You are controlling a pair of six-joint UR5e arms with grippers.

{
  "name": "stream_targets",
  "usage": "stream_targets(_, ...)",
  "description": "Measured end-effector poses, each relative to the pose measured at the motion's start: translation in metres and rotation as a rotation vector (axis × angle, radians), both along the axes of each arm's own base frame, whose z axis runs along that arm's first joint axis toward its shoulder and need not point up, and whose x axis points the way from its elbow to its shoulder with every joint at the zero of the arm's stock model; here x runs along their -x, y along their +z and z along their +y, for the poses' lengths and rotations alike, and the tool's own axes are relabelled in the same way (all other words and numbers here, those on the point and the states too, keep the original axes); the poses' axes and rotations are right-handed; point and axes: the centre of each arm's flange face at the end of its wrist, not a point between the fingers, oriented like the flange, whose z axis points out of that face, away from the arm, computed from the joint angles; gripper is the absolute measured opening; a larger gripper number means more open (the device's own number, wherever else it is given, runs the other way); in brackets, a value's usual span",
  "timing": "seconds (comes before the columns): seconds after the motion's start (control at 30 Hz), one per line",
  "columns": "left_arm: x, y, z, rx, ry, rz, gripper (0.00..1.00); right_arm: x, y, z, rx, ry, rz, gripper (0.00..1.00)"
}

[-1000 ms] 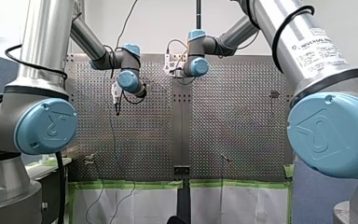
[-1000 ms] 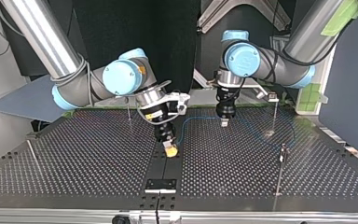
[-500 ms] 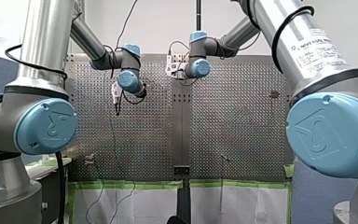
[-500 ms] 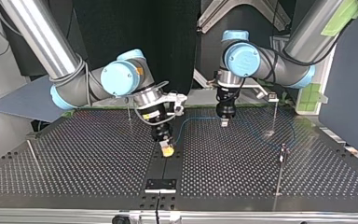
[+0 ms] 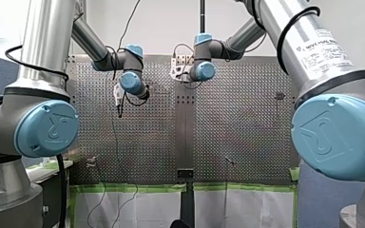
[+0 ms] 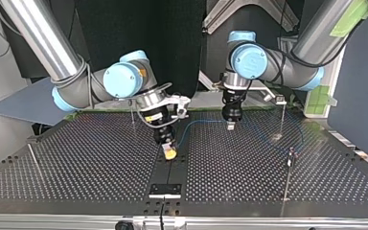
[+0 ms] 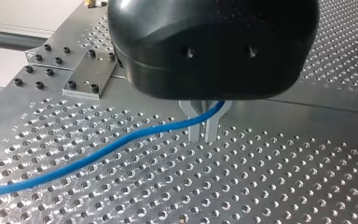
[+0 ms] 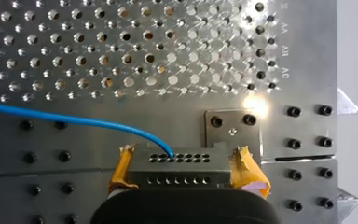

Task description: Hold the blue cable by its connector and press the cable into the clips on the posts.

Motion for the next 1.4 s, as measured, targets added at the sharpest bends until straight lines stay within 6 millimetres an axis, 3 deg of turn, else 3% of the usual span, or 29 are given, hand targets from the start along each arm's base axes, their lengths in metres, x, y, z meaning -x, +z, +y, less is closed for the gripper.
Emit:
stream_targets(0.53,0.000,0.000,0.000,0.000,0.000,0.000,0.00,0.012,-0.029,-0.003,-0.022,-0.041,0.015,0.43)
stream_targets(1.4,0.000,0.000,0.000,0.000,0.000,0.000,0.00,0.018,-0.044,-0.003,-0.033,-0.063,0.023,0.43)
